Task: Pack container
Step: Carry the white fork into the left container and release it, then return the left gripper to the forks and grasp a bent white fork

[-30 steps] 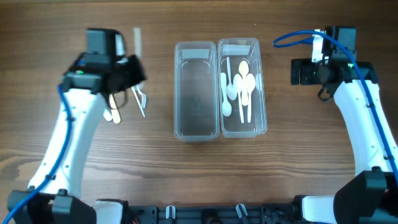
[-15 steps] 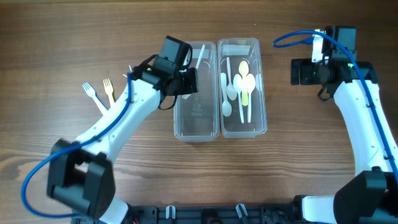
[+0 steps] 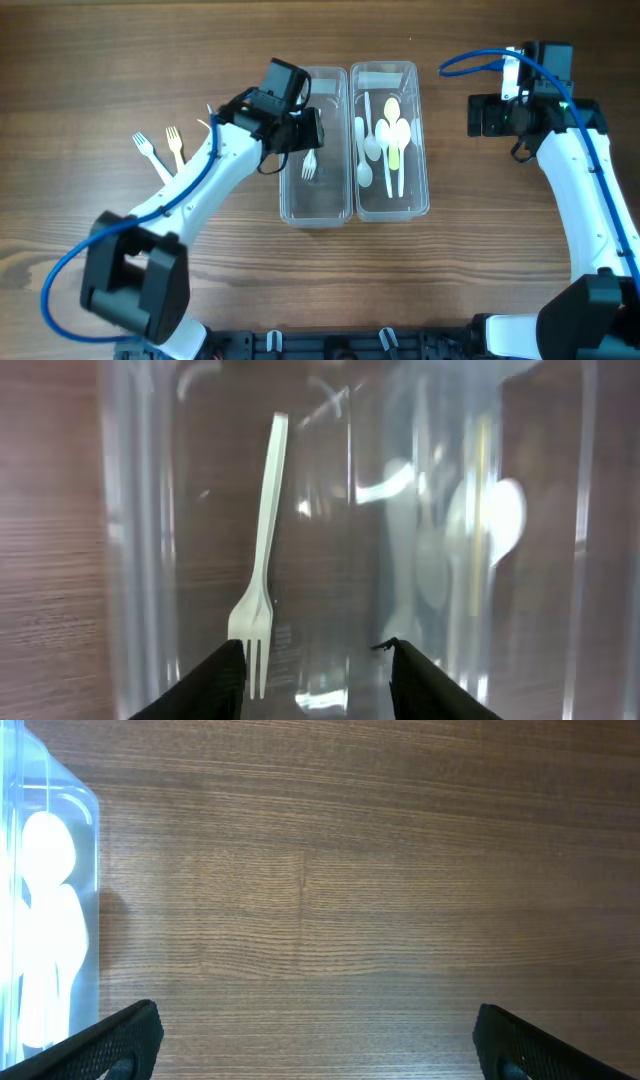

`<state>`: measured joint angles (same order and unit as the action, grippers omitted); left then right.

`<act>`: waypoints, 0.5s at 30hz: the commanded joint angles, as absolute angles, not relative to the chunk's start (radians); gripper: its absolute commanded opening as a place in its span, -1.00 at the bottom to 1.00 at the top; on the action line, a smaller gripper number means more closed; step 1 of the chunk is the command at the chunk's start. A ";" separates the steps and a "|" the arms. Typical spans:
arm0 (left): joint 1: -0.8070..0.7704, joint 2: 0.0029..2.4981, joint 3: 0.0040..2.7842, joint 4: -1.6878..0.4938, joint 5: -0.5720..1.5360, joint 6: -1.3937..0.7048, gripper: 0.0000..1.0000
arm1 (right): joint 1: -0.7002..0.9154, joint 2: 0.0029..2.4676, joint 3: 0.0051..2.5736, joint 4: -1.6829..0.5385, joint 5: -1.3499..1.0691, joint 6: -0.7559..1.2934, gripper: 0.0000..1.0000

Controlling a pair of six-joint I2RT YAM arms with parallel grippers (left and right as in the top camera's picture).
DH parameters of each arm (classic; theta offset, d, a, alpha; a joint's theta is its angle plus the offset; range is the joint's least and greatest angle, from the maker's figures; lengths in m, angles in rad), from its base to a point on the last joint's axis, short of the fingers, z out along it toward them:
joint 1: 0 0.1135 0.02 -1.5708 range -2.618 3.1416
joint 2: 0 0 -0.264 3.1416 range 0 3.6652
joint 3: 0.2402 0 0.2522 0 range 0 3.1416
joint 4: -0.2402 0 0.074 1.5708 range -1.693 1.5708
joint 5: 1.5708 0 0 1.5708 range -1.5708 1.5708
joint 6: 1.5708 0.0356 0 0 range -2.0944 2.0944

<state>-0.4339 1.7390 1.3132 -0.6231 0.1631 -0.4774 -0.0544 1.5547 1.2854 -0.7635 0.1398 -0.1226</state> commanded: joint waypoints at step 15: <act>-0.143 1.590 1.342 -0.849 -0.115 -0.479 -0.27 | -0.057 1.541 1.303 -0.763 0.160 -0.131 0.99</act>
